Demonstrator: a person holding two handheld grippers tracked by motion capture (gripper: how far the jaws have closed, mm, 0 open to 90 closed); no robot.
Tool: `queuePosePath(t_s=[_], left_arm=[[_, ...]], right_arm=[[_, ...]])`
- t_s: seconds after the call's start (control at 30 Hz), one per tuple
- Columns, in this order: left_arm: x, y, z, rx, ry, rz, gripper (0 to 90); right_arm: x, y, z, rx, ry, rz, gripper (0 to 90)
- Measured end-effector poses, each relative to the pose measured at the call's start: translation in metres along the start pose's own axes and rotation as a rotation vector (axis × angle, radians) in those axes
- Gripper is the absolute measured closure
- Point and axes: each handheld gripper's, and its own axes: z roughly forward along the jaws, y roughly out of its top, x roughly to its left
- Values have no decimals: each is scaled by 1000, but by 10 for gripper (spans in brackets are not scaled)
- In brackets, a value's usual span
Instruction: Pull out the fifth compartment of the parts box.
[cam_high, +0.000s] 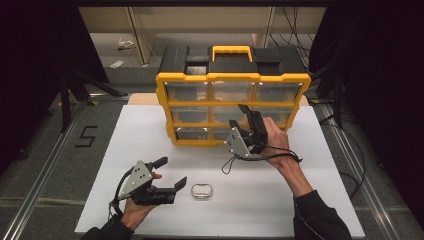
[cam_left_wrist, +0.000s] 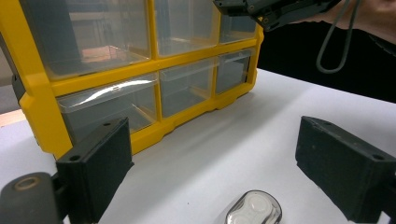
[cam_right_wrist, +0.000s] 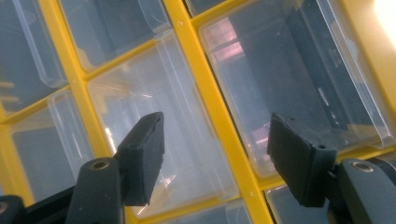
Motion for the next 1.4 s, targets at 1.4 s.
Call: queuePosePath(t_s=[1.4], left_arm=[[0,0,-2,-2,-1,-11,116]], right_arm=[[25,5,28,25,-146,-246,633]])
